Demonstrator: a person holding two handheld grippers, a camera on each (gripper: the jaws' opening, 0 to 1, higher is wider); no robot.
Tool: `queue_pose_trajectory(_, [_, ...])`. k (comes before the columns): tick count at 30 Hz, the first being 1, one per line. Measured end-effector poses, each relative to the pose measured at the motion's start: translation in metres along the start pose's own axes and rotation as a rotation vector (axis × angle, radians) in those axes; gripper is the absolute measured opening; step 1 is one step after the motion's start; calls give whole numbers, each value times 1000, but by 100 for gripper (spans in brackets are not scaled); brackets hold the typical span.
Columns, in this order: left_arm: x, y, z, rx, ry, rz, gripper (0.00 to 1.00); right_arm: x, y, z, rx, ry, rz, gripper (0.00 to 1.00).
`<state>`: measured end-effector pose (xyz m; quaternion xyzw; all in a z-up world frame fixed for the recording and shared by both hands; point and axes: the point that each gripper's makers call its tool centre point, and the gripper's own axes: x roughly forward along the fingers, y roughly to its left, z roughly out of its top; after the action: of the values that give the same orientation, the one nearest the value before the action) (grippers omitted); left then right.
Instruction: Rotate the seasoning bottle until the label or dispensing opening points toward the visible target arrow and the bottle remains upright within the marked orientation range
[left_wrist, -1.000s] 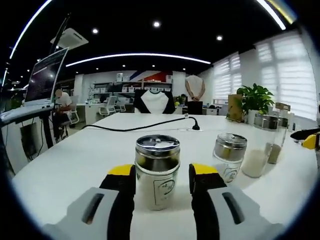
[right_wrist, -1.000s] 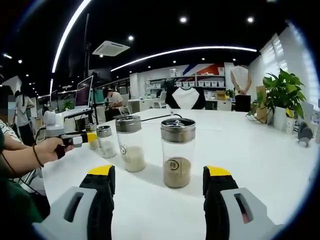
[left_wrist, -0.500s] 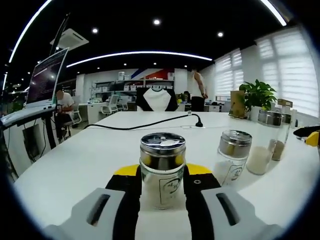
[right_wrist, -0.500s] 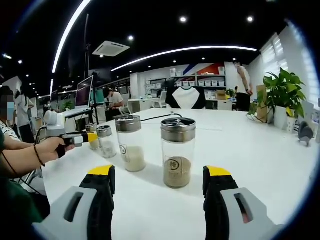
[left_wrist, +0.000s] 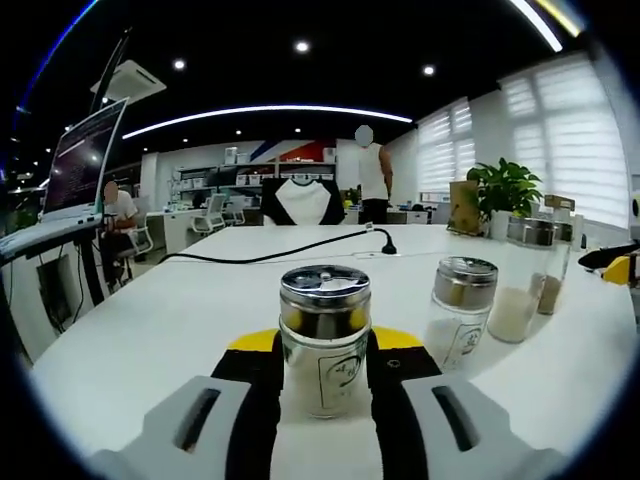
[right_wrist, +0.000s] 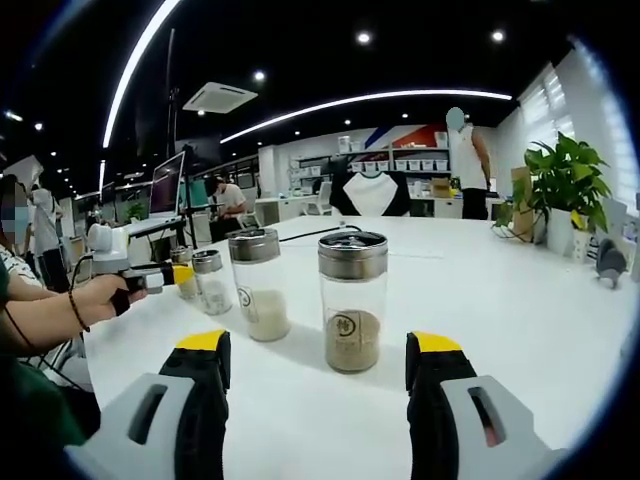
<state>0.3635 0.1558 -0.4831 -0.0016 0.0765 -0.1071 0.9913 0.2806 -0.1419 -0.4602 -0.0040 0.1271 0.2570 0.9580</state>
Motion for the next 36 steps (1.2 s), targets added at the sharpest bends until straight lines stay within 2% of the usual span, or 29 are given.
queue_pose_trajectory(13, [3,0,-1,15,4,-94,34,-1,0,-1,8,-3,0,72])
queue_pose_trajectory(23, [4,-2,-1,24,-3,-214,34,-1,0,-1,8,-1,-5,72])
queue_pose_trajectory(36, [5,-3,-1,46,-2,-302,34,-2,1,-2,-4,4,-5,72])
